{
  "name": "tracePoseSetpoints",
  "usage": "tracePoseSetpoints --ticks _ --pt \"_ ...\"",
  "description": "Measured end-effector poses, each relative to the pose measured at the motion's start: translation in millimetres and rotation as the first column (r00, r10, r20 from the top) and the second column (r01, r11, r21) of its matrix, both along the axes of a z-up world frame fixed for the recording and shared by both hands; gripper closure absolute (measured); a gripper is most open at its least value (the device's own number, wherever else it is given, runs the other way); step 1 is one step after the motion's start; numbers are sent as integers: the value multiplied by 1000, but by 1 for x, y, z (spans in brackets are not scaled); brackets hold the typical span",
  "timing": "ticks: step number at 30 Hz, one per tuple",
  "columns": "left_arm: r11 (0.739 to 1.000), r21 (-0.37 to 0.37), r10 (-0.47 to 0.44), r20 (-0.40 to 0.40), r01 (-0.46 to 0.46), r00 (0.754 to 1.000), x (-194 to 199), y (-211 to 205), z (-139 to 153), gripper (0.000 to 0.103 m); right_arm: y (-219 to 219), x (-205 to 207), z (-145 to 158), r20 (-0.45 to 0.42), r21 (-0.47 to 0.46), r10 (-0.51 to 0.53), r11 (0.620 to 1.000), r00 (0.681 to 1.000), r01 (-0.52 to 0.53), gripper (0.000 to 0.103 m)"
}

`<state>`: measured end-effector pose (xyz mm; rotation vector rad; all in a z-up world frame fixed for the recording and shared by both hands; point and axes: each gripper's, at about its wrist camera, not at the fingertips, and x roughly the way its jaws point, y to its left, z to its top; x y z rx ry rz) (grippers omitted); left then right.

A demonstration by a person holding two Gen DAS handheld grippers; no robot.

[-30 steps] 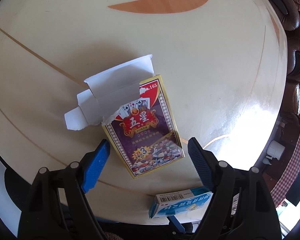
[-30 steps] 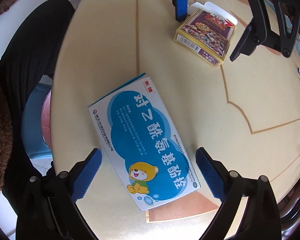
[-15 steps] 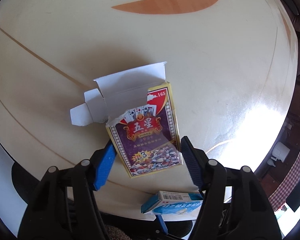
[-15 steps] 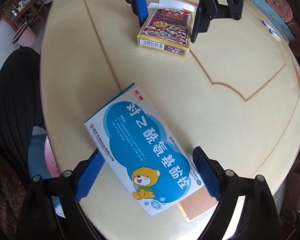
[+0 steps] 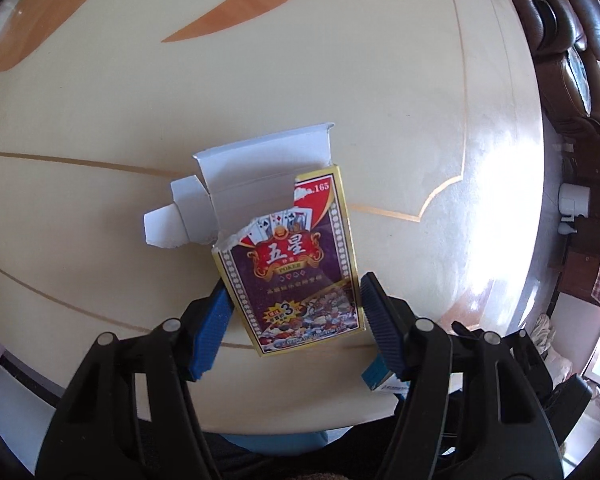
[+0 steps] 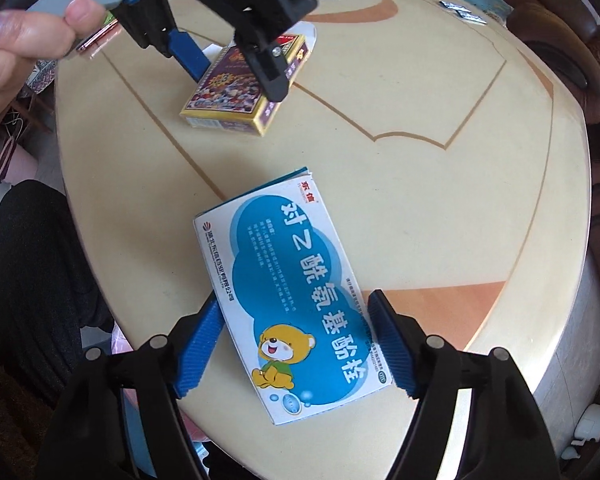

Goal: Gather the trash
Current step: 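Grasp the purple card box with the left tool while the right tool grasps the blue medicine box, then carry the card box and blue medicine box with both tools over the pink bin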

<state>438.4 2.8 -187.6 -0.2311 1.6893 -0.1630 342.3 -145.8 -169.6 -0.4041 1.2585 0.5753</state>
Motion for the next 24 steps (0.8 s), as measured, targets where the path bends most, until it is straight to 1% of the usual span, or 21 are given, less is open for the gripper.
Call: tracePoseSetpoints --ticks 3,6,7,10,14,15,18,20,24 --pt "999 1 -49 56 49 997 -7 0 11 40 -2 -5 8 28 11 -34 999 999 33 32" --pt "996 19 -85 105 83 991 -12 4 22 40 -5 -11 18 55 19 -68 998 996 67 32" --pt "996 23 -94 118 92 989 -19 12 26 40 -3 -15 22 63 20 -82 997 995 81 32" --pt "992 43 -123 148 118 981 -28 10 40 40 -9 -26 39 103 24 -110 994 989 108 32" --pt "985 91 -164 218 148 962 -44 5 58 40 -14 -34 63 148 25 -145 989 978 143 32" --pt "984 93 -173 231 155 957 -49 -8 58 40 -15 -38 68 157 26 -151 988 976 149 32" --pt "978 99 -202 275 181 940 -64 -13 77 40 -16 -44 85 173 29 -170 986 970 167 32" --pt "975 115 -218 300 191 929 -71 -10 92 40 -16 -52 95 179 41 -178 984 968 173 32" --pt "971 101 -237 343 215 909 -96 -5 108 40 -16 -63 112 213 49 -188 982 959 182 32"
